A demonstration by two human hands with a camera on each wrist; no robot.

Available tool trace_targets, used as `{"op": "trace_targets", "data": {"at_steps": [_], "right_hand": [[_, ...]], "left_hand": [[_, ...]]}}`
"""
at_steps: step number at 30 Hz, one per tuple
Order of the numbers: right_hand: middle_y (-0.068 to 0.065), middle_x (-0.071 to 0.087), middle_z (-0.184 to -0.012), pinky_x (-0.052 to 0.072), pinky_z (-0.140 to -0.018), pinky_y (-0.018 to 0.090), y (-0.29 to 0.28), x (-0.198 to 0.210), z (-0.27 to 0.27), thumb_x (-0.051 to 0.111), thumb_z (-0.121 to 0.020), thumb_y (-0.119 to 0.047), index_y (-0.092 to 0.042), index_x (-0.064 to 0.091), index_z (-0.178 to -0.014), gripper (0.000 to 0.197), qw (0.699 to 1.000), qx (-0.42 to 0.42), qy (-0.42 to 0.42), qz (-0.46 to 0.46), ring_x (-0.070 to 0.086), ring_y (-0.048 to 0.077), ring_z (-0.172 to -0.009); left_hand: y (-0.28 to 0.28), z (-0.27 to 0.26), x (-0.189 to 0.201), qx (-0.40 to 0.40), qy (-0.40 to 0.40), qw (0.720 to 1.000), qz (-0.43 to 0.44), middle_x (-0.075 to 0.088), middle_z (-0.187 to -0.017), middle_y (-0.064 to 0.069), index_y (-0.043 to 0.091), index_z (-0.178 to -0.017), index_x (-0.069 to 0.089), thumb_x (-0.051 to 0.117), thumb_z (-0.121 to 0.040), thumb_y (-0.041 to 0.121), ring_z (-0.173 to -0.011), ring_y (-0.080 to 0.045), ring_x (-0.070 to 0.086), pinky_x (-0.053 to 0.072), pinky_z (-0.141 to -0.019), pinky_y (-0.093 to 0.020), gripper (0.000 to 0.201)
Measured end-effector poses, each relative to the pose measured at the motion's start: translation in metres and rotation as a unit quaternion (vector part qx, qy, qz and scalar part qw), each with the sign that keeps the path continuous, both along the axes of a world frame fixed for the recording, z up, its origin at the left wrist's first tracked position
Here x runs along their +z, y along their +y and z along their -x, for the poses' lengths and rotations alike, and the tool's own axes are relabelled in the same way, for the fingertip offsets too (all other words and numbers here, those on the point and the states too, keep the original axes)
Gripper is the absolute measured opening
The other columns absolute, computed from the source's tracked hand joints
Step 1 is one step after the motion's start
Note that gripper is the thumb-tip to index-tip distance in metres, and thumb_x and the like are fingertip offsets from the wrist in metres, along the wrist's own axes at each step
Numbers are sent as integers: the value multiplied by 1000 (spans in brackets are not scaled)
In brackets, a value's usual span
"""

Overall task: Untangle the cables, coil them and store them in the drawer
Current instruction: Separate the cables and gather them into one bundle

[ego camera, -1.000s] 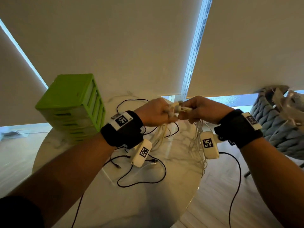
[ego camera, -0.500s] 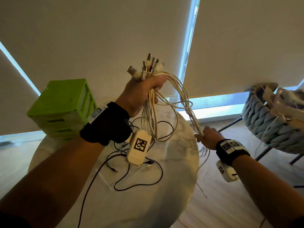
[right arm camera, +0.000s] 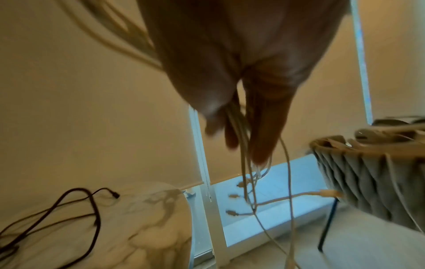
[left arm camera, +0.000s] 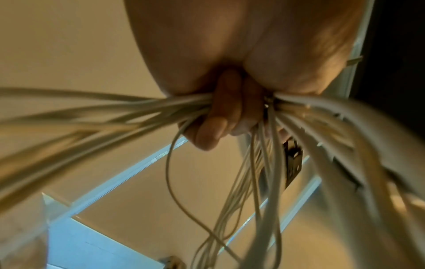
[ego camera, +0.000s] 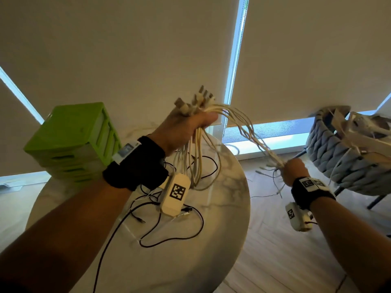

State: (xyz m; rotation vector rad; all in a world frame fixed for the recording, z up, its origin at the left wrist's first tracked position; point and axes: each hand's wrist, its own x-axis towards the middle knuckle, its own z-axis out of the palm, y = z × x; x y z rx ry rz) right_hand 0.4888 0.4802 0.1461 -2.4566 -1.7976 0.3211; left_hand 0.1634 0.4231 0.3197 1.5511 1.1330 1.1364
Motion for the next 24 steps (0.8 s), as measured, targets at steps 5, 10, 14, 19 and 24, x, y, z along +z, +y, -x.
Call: {"op": "trace_targets", "data": {"at_steps": [5, 10, 14, 19, 24], "right_hand": [[15, 57, -127, 52, -86, 36, -15, -27, -7, 71, -83, -10, -17, 43, -139, 63, 970, 18, 99, 223, 57, 26, -106], [22, 62, -118, 50, -76, 36, -4, 11, 29, 48, -96, -11, -1, 58, -123, 31, 981, 67, 152, 101, 59, 31, -88], [-1, 58, -116, 45, -82, 30, -21, 60, 97, 68, -86, -35, -23, 56, -129, 46, 910, 182, 361, 94, 59, 19, -103], [-8, 63, -102, 45, -97, 37, -35, 46, 164, 68, -80, -51, -24, 68, -106, 38, 910, 327, 179, 183, 57, 13, -94], [6, 60, -73, 37, -66, 29, -21, 33, 181, 51, -95, -48, -11, 60, -71, 45, 956, 268, 105, 60, 60, 25, -75]], "left_hand": [[-6, -18, -30, -97, 144, 985, -25, 63, -86, 30, 1, -81, 68, 78, -77, 9, -99, 11, 51, 34, -63, 0, 13], [10, -27, -63, 84, -28, 994, 57, 45, -47, 17, 11, -74, 67, 65, -90, 27, -42, -7, 42, 39, -56, -21, 22], [15, -33, -82, 88, -206, 963, 149, 29, -41, 11, 12, -65, 52, 44, -100, 38, -39, -5, 25, 34, -55, -26, 44], [8, -30, -78, 17, -319, 933, 167, 22, -44, 7, 15, -59, 31, 42, -96, 44, -42, -9, 17, 29, -56, -27, 48], [3, 13, -84, -12, -377, 913, 154, 24, -52, -1, 18, -53, 30, 47, -81, 54, -55, -19, 22, 38, -67, -31, 48]]}}
